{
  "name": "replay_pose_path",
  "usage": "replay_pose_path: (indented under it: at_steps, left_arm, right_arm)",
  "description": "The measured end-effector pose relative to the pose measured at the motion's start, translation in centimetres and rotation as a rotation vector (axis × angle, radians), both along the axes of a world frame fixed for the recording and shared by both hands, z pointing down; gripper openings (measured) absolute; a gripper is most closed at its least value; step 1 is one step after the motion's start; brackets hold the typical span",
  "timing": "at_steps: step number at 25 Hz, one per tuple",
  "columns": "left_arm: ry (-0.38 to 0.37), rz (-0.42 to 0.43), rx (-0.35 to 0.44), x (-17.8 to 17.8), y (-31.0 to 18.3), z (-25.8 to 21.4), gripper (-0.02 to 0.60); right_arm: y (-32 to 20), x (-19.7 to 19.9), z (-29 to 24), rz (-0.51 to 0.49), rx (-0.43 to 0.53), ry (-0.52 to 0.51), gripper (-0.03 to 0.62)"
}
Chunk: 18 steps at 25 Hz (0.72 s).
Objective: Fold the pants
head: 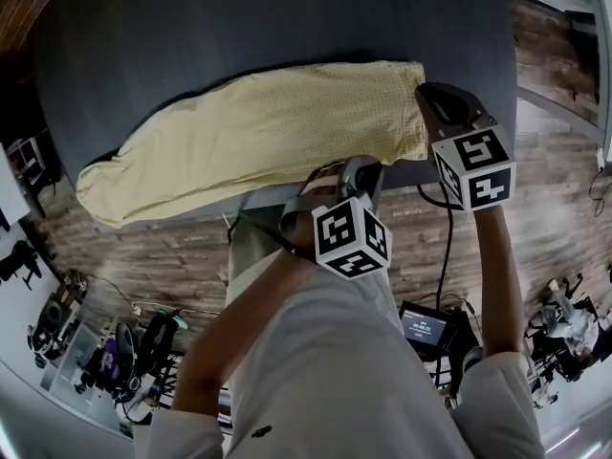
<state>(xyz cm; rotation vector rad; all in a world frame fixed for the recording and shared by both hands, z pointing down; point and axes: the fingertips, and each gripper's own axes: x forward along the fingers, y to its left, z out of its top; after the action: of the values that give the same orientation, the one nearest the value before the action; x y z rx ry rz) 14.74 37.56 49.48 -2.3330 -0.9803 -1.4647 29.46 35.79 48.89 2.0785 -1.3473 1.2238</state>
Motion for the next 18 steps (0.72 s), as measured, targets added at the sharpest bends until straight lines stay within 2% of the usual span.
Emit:
replay_pose_path:
  at_steps: [4, 5, 7, 9, 14, 18]
  left_arm:
    - [-0.025, 0.011, -0.01, -0.3, 1.7, 0.8, 0.009]
    - [-0.038, 0.013, -0.007, -0.5, 1.9, 1.1, 0.014]
    - [-0.053, 0.006, -0.022, -0.7, 2.2, 1.0, 0.125]
    - [-0.04, -0.012, -0.049, -0.6, 2.3, 0.3, 0.172]
    - [0.03, -0.044, -0.04, 0.6, 2.5, 0.2, 0.195]
    - [0.062, -0.011, -0.014, 1.3, 3.6, 1.0, 0.206]
  right_arm:
    - [2.0, 0.4, 0.8, 0.023, -0.048, -0.024, 0.033]
    - [2.2, 0.3, 1.4, 0.027, -0.064, -0.032, 0.059]
    - [2.3, 0.3, 2.0, 0.04, -0.078, -0.041, 0.091]
    - [2.1, 0.5, 1.8, 0.067, -0.055, -0.054, 0.109]
    - [0.8, 1.1, 1.3, 0.122, 0.044, -0.167, 0.173]
    - [0.0, 1.0, 2.5, 0.08, 0.023, -0.207, 0.232]
